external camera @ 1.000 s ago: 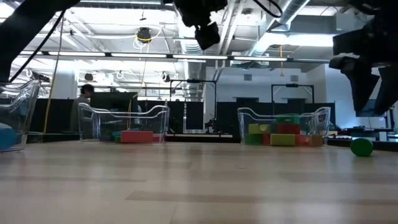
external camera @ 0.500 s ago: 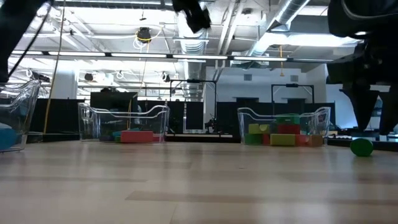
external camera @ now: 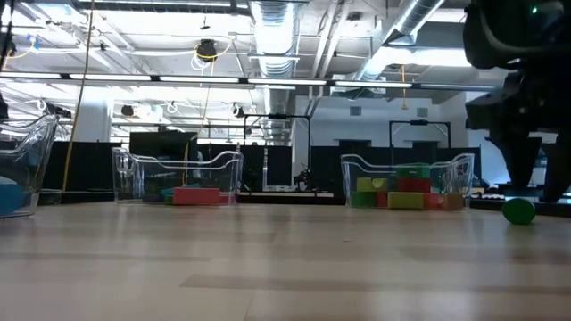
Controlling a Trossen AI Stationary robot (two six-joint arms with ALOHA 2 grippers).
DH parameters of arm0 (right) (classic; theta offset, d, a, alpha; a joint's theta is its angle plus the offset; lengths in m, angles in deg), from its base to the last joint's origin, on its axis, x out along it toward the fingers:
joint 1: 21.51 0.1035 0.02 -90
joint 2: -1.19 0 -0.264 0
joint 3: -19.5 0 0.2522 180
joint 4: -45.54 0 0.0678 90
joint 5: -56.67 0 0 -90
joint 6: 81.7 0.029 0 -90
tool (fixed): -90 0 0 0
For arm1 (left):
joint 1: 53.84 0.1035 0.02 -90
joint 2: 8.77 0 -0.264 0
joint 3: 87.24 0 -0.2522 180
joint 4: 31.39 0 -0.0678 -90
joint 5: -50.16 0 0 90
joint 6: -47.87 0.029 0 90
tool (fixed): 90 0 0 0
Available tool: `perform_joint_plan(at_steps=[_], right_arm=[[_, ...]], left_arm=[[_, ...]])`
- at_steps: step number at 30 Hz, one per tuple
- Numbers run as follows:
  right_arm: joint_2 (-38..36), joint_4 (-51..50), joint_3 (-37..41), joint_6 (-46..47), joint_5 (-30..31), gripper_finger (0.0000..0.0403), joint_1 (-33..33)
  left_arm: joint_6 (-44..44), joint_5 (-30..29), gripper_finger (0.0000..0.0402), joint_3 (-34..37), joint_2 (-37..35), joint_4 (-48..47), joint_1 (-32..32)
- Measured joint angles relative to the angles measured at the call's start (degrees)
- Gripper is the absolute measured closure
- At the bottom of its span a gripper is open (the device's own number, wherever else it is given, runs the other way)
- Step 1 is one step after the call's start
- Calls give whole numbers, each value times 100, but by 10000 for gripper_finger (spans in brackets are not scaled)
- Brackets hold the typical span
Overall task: Sort blocks by size
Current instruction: Put the green cylindrical block into the bottom left transparent bin
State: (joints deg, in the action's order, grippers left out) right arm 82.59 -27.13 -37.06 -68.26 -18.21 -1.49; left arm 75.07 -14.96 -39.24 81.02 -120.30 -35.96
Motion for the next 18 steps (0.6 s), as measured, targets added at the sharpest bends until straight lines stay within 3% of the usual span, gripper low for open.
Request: perform_joint_plan(at_steps=[4, 10, 18], right_arm=[[138, 4, -2, 1, 12, 196, -107], [109, 16, -4, -2, 19, 196, -207], [123, 123, -7, -138, 15, 196, -397]], left_arm=[[-180, -214, 184, 1508, -781, 663, 252], [-635, -238, 184, 3758, -2195, 2627, 563], [-1071, -240, 184, 5620, -3303, 4330, 619]])
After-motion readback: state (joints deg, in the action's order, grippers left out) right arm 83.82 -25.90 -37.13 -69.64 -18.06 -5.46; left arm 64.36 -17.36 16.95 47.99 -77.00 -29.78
